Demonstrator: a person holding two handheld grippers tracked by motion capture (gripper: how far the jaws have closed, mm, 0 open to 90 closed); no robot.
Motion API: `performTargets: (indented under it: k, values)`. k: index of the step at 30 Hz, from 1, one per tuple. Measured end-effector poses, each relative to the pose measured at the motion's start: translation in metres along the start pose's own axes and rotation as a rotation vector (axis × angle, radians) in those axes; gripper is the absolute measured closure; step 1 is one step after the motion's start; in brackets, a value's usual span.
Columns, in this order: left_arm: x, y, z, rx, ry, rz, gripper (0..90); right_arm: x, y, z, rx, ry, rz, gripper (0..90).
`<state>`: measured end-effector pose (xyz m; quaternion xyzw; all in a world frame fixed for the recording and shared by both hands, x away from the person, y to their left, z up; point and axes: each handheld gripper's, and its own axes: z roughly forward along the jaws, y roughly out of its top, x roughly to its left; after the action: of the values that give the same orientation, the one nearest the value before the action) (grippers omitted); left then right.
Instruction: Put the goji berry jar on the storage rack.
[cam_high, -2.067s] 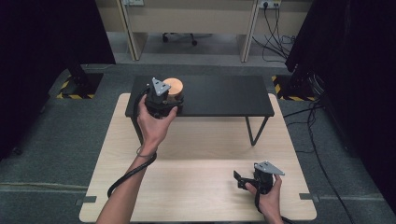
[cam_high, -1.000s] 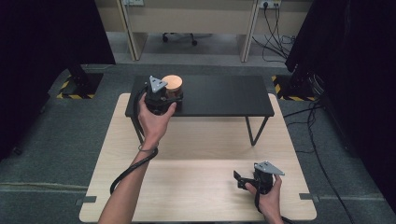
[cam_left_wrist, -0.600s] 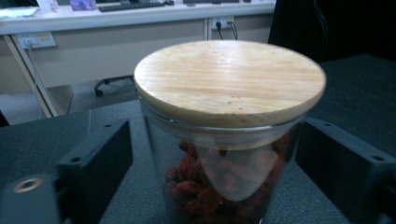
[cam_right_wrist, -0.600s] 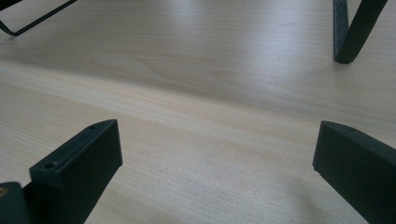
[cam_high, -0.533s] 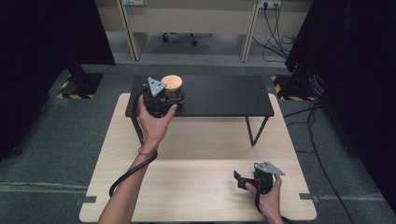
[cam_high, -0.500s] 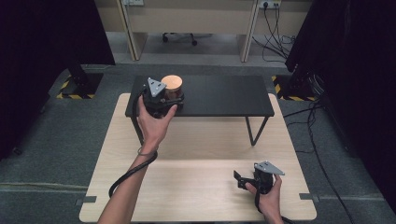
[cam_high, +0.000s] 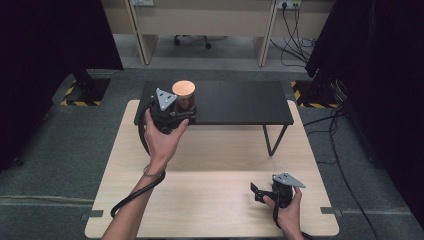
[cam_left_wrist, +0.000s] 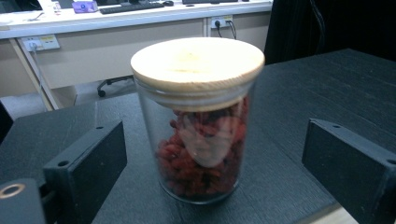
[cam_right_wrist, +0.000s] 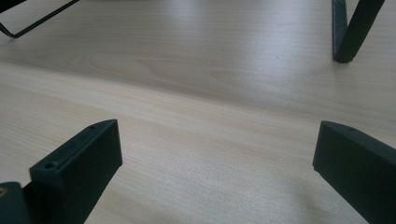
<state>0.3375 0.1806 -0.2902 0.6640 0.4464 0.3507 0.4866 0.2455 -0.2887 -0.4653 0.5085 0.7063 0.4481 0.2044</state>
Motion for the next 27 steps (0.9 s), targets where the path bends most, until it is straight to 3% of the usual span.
performTargets:
  k: [6, 27]
  values:
    - [-0.004, -0.005, -0.008, -0.014, -0.01, 0.01, 5.8, 0.0, 0.0, 0.0, 0.0, 0.001, 0.002, 1.4]
    - [-0.016, -0.062, -0.041, -0.033, -0.042, -0.004, 5.8, 0.0, 0.0, 0.0, 0.002, 0.001, -0.003, 1.4]
